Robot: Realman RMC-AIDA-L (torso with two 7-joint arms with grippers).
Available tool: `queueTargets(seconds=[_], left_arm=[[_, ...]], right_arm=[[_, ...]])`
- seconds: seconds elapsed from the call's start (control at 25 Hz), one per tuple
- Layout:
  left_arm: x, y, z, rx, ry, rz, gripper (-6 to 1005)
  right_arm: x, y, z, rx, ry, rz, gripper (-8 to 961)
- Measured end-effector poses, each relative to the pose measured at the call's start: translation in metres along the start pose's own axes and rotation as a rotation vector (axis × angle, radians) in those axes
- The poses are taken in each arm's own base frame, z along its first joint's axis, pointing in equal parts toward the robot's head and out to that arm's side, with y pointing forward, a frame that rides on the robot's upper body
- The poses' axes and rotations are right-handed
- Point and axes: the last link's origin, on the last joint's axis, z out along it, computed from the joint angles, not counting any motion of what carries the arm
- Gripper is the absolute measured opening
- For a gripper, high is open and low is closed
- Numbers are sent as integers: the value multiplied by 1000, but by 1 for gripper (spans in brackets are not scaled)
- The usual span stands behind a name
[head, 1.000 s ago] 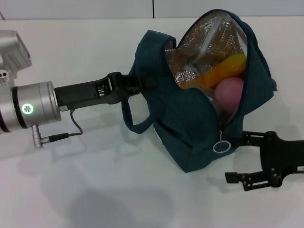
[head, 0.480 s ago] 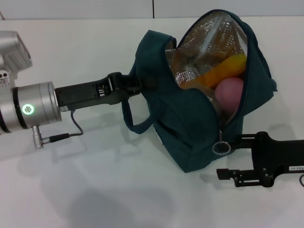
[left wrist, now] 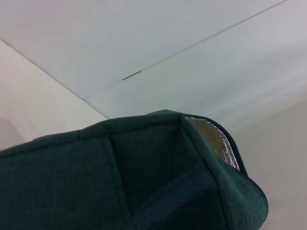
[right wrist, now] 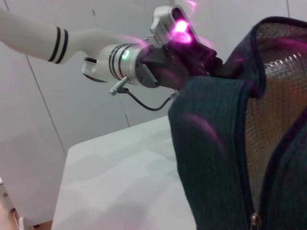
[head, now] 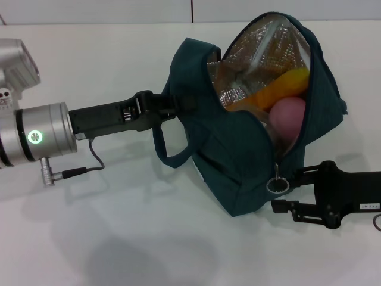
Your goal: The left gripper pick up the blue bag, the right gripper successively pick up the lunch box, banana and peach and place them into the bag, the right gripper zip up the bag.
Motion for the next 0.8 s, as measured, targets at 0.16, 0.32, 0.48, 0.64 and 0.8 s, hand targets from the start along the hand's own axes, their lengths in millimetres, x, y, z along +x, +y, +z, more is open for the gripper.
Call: queueTargets(seconds=[0.16,0.32,0.48,0.64,0.8], left_arm=[[0,0,0,-6,9,-5,66],[0,1,-1,-9,11,-7,66],[0,0,-1,-9,12,-8,66],[0,0,-1,-9,11,-7,66],[-1,1,-1,-11,9,3,67]], right_arm=[[-1,-2,0,14,-2,1,399],[-2,-5,1,21,-3,0,312],[-3,-5,1,21,-5,0,208],[-4,-5,2,22,-7,-3,54],[-6,-6,1,23,-17,-9,27]])
